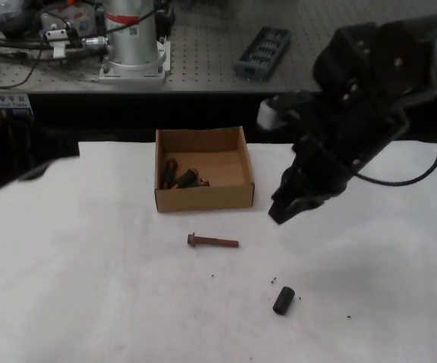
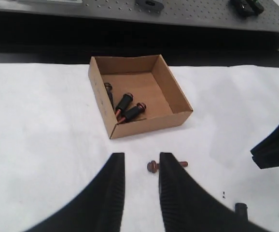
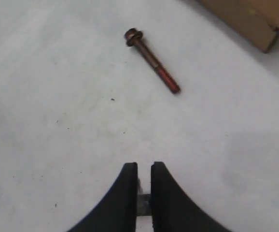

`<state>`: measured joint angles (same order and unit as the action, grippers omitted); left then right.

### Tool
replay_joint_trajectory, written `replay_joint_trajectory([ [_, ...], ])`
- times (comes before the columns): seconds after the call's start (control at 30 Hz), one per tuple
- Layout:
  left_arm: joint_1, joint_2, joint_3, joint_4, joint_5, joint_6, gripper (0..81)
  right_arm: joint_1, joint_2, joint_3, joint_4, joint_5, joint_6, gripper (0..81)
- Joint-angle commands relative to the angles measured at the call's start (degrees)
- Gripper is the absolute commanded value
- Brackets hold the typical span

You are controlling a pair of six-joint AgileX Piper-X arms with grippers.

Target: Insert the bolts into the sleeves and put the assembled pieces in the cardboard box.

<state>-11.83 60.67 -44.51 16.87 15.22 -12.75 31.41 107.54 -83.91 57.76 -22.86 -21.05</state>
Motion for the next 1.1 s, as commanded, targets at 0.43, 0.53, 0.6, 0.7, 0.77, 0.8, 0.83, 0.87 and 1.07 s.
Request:
replay_joint_trajectory([
  [0.43,0.2,-16.1,13.7,-2.0,3.1,2.9,18.8,4.5,9.4,-6.2,0.2,8.0,-16.4,9.9],
  [0.53,0.2,-17.7,15.0,-1.8,3.1,2.9,18.8,5.4,11.2,-8.4,-0.7,8.1,-16.4,15.1],
  [0.6,0.2,-18.6,15.5,-1.5,3.1,2.9,18.8,6.2,12.3,-9.8,-1.0,8.3,-16.4,23.5],
  [0.7,0.2,-19.8,16.0,-1.5,3.1,2.9,18.8,7.4,14.2,-12.1,-1.1,9.3,-17.4,28.4],
  [0.77,0.2,-20.4,16.0,-0.9,3.1,2.9,18.8,8.0,15.4,-13.5,-1.2,9.5,-17.7,26.3],
  [0.8,0.2,-20.7,16.0,-0.7,3.1,2.9,18.8,8.1,15.9,-14.1,-1.1,9.5,-17.7,25.1],
  [0.83,0.2,-21.1,16.0,-0.5,3.1,2.9,18.8,8.4,16.4,-14.7,-1.3,9.5,-17.5,23.9],
  [0.87,0.2,-21.4,16.0,-0.3,3.1,2.9,18.8,8.6,16.9,-15.3,-1.2,9.6,-17.6,23.7],
  [1.07,0.2,-23.2,16.0,-0.2,3.1,2.9,18.8,9.4,19.5,-18.4,-1.4,12.1,-19.3,23.7],
])
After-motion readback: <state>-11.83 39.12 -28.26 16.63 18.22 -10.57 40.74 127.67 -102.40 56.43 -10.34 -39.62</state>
